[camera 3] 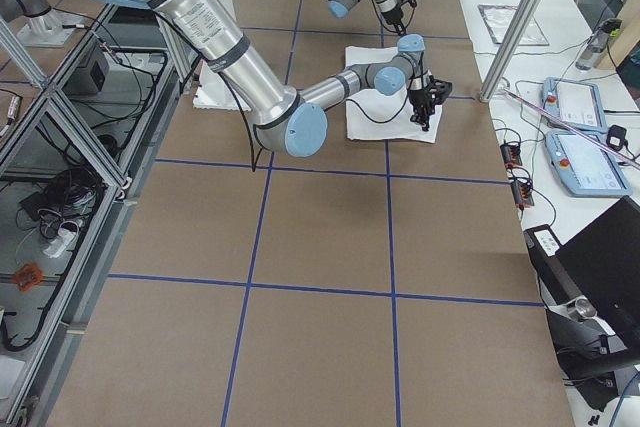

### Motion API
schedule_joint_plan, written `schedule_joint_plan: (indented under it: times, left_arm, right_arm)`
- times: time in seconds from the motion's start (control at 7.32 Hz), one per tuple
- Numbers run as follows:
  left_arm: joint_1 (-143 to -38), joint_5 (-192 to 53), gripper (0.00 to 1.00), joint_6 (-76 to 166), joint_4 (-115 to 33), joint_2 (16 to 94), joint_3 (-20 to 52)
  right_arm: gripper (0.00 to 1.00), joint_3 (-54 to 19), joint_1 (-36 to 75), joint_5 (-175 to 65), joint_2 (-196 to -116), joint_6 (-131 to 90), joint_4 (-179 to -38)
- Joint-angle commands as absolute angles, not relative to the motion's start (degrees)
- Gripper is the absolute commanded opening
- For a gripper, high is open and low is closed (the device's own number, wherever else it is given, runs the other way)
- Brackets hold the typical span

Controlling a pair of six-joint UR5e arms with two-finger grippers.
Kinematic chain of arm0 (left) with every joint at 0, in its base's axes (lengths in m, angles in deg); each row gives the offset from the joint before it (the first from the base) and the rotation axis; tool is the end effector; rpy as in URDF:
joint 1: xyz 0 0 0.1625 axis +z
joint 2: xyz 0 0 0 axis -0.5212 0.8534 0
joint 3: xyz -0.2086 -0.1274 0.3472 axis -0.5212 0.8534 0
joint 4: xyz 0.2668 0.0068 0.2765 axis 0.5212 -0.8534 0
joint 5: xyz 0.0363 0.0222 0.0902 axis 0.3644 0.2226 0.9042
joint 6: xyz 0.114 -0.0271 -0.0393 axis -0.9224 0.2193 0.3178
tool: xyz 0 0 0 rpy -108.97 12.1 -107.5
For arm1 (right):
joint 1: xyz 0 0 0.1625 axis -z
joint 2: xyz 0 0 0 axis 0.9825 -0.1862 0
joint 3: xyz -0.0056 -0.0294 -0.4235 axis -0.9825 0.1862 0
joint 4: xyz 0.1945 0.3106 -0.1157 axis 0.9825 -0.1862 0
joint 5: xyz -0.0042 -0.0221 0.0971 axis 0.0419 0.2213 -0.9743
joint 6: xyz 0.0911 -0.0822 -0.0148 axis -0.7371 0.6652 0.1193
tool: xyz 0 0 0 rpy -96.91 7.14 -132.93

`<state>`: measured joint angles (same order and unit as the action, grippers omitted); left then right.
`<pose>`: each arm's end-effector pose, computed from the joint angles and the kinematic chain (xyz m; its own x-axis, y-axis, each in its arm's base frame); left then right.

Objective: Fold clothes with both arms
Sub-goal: 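Lower the hem onto the collar edge and open both grippers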

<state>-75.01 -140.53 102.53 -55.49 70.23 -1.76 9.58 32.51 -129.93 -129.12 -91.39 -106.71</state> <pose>0.4500 -0.6052 0.3738 0.5548 -0.1075 -0.8250 0.5179 0.8207 0.2413 -0.4608 -0.6595 0.3507 0.5712 0.5442 0.6145 -0.6394 0.7644 -0.0826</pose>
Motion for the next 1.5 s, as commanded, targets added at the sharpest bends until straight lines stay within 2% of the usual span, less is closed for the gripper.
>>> schedule_joint_plan:
  times: [0.0, 0.14, 0.27, 0.41, 0.55, 0.68, 0.96, 1.37]
  left_arm:
    - [-75.01, -140.46, 0.00, 102.53, -55.50, 70.39, -2.11]
    - [-75.01, -140.46, 0.02, 102.53, -55.50, 70.39, -2.20]
    - [-75.62, -140.55, 0.21, 102.53, -55.50, 70.30, -2.46]
    - [-76.23, -140.55, 0.35, 102.36, -55.59, 70.30, -2.55]
    - [-76.85, -140.64, 0.40, 102.44, -56.28, 70.22, -2.46]
    - [-77.72, -141.07, 0.43, 102.35, -57.16, 69.87, -2.37]
    - [-78.43, -141.08, 0.43, 102.35, -57.26, 69.60, -2.37]
    - [-78.96, -141.08, 0.43, 102.27, -57.00, 68.98, -2.28]
  right_arm:
    - [0.00, 9.67, 32.25, -129.91, -129.02, -91.88, -106.71]
    - [0.25, 9.67, 32.34, -129.91, -129.02, -91.97, -106.71]
    - [0.66, 9.67, 32.34, -130.00, -128.50, -92.05, -106.71]
    - [0.76, 9.67, 32.34, -130.00, -128.32, -92.49, -106.71]
    - [0.77, 8.97, 32.34, -130.00, -128.23, -93.10, -106.71]
    - [0.76, 4.79, 32.34, -130.26, -129.53, -95.72, -106.71]
    - [0.80, -13.53, 37.76, -129.92, -142.66, -101.00, -106.62]
    - [0.87, -23.87, 45.76, -124.58, -152.98, -113.04, -106.53]
